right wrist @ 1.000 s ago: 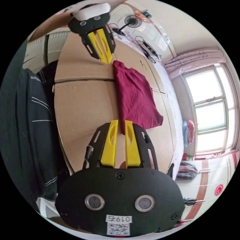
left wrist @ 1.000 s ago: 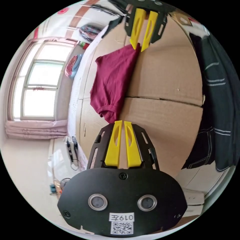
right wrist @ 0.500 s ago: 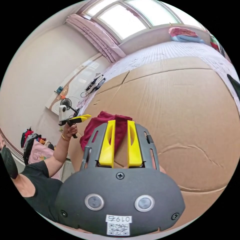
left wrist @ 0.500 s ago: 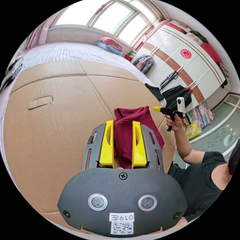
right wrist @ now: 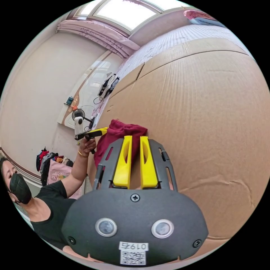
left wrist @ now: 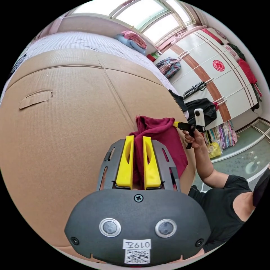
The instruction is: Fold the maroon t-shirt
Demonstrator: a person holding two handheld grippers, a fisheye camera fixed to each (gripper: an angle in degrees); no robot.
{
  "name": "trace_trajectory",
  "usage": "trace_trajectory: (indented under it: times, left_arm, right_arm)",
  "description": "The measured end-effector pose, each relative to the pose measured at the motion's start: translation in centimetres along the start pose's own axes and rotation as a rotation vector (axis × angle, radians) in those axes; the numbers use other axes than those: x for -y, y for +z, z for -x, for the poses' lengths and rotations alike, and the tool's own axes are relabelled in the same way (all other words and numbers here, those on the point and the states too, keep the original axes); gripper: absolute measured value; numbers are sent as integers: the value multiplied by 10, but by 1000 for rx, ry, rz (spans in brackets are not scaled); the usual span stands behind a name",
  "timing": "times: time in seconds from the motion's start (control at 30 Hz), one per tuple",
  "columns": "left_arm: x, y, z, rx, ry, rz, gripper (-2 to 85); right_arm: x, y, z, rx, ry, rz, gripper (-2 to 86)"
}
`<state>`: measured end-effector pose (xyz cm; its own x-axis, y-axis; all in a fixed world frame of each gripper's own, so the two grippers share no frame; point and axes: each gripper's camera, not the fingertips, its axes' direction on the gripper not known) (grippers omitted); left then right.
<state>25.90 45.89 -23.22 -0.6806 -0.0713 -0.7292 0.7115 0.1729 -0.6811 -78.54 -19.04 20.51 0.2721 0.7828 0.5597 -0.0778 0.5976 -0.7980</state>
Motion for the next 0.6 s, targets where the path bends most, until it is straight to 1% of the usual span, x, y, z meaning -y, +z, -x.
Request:
trace_trajectory:
  times: [0.23, 0.6]
  left_arm:
    - [25, -25, 12, 37, 28, -14, 16]
    - [89, -44, 37, 87, -1, -48, 10]
  right_arm:
    - [45, -21, 27, -66, -67, 9, 43]
    - [111, -8, 34, -53, -60, -25, 42]
